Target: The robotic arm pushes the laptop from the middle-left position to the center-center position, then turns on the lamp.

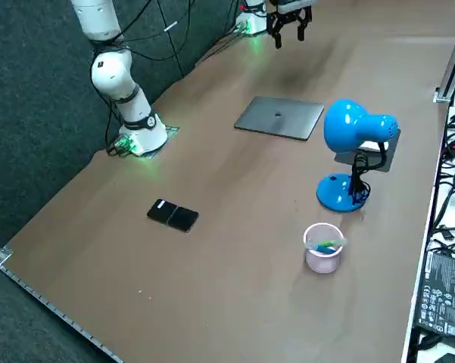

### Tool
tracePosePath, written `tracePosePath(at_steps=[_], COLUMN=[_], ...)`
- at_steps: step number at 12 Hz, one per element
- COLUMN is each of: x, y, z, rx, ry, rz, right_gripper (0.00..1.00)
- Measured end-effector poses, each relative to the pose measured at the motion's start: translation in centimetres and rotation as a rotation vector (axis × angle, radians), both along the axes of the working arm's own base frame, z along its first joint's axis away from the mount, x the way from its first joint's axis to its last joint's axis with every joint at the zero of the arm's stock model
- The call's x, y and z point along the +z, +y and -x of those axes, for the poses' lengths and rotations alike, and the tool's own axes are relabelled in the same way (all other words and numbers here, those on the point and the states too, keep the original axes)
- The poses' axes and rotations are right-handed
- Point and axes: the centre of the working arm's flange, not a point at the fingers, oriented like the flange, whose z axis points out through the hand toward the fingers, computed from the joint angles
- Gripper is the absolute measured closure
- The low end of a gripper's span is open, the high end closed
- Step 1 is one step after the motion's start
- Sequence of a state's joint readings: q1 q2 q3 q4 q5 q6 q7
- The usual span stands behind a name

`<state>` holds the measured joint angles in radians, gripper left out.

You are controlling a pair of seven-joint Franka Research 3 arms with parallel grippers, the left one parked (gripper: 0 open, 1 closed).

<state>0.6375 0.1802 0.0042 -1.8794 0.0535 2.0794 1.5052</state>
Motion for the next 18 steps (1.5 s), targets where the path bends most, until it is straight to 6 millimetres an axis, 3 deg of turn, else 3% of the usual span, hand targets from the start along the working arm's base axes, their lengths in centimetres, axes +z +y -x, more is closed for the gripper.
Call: tracePosePath(at_steps=[6,11,14,18], x=[-6.4,-11.7,-15.2,-17.6], y=[2.8,2.6,1.8,1.8], z=[0.6,-0.3,0.6,1.5], rx=[-0.320,-0.552,-0.669,-0.703], ry=[-0.005,0.002,-0.019,-0.005], rz=[-0.014,-0.008,-0.040,-0.020], right_gripper=[0.00,0.00,0.00,0.00])
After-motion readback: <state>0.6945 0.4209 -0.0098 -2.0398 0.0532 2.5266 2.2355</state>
